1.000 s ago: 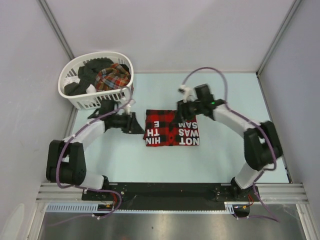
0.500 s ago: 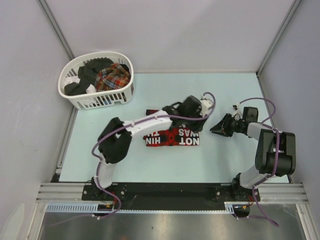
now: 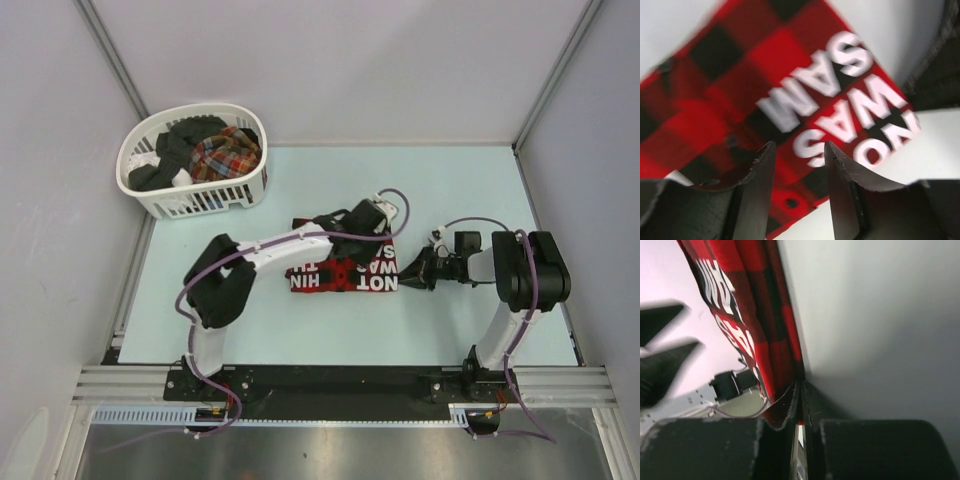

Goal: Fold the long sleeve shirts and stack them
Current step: Fold the shirt

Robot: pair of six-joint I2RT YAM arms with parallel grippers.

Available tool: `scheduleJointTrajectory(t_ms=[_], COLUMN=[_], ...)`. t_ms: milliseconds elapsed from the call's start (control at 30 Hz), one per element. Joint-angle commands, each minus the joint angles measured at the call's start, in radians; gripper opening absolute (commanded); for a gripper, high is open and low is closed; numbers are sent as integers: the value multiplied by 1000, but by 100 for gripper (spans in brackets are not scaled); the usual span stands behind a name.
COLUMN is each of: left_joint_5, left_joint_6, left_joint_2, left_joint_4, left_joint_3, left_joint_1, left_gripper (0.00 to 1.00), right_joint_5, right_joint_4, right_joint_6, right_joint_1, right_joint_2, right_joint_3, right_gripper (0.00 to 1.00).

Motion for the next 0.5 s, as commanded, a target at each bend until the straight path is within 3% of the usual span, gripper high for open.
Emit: scheduleJointTrajectory(t_ms=[0,167,333,467], left_joint_5=[22,39,11,-52], left_joint_6=[10,-4,4,17], left_joint_2=[-164,-129,-74,-25], left_joint_4=[6,-23,-31,-35], left_joint_3=[-63,-28,21,44], left_joint_1=[37,25,-45,-104], left_gripper=[49,50,55,56], right_joint_5=[21,-11,4,15], right_joint_4=[134,92,-278,-357], right_joint_6=[78,72,-182,-232], right_joint_1=[118,172,-24,-138], right_joint_2=[-8,-65,-140,-184], right_joint_3=[-62,-47,-10,-23], right_gripper=[7,8,18,19])
